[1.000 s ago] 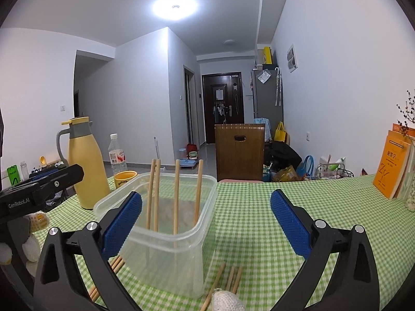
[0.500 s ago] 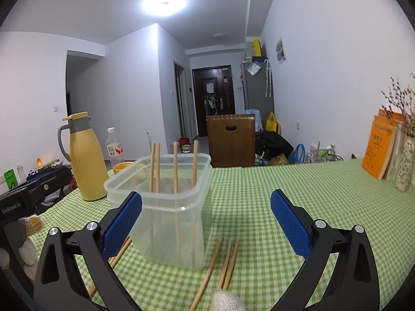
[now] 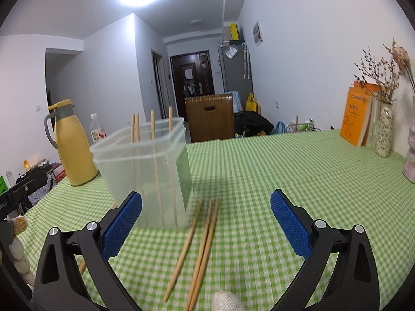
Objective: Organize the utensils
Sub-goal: 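Withdraw both tools from the container back over the table, then lower the right tool onto a chopstick on the table and close it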
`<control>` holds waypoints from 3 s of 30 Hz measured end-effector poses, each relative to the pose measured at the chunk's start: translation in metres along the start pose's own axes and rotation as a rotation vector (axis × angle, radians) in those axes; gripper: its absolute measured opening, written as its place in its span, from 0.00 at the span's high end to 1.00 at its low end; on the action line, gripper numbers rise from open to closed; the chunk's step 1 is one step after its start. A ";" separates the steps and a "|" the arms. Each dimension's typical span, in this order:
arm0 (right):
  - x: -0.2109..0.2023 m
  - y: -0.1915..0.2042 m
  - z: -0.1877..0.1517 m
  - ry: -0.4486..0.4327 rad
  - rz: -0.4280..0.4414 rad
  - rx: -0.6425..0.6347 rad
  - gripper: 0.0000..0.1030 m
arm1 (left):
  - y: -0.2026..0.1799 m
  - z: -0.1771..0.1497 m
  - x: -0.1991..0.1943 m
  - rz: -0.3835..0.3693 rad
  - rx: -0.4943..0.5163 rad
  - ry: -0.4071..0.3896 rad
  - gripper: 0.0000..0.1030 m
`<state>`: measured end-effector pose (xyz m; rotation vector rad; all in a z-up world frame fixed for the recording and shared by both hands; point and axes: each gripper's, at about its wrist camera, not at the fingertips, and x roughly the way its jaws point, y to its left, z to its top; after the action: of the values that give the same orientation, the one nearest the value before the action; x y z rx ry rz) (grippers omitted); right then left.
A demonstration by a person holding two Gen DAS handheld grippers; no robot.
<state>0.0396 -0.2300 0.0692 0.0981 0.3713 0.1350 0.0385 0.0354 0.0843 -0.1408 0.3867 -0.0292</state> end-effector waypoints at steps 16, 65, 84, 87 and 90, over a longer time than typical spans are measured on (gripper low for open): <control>0.003 0.011 -0.045 0.031 -0.018 -0.082 0.07 | 0.028 -0.060 0.013 0.126 0.012 0.052 0.07; 0.044 0.006 -0.030 0.324 -0.072 -0.021 0.07 | 0.015 -0.060 -0.009 0.116 0.042 -0.057 0.07; 0.097 -0.021 -0.029 0.575 0.033 0.076 0.65 | 0.014 -0.060 -0.010 0.115 0.044 -0.060 0.07; 0.108 -0.022 -0.029 0.606 0.040 0.086 0.72 | 0.014 -0.060 -0.010 0.116 0.044 -0.061 0.07; 0.122 -0.020 -0.027 0.625 0.032 0.085 0.77 | 0.014 -0.060 -0.010 0.115 0.044 -0.060 0.07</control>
<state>0.1443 -0.2297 -0.0011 0.1451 0.9997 0.1807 0.0064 0.0418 0.0310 -0.0759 0.3339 0.0797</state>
